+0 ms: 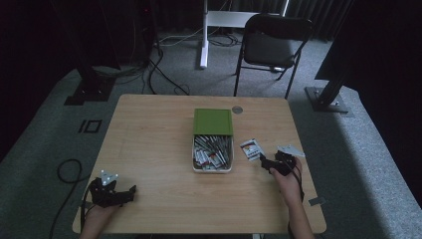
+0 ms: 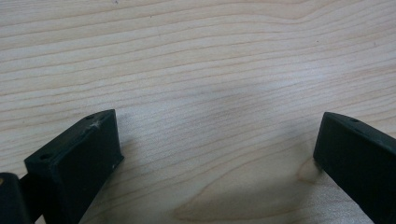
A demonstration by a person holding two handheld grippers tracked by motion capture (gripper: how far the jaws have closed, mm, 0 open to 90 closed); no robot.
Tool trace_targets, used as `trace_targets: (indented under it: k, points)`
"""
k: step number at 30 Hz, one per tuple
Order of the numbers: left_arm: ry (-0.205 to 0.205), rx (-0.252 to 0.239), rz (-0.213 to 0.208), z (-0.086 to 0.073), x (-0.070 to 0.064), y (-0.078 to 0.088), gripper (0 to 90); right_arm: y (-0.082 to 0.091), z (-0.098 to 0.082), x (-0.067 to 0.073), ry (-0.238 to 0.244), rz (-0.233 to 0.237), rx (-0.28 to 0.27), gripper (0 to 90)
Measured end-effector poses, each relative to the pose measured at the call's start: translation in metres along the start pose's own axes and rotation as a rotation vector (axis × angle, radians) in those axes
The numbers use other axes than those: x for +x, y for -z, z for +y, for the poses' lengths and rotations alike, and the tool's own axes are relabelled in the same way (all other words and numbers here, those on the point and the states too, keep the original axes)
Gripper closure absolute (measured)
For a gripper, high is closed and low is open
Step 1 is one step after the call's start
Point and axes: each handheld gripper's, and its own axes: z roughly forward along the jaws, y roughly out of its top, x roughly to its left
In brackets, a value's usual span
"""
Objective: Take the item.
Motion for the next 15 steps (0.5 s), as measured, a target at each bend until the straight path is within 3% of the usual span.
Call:
trace_targets:
  k: [15]
  points:
    - [0.0, 0.0, 0.0, 0.0, 0.0, 0.0, 1.4, 0.026, -0.018, -0.013, -0.008, -0.072, 0.052, 16.9]
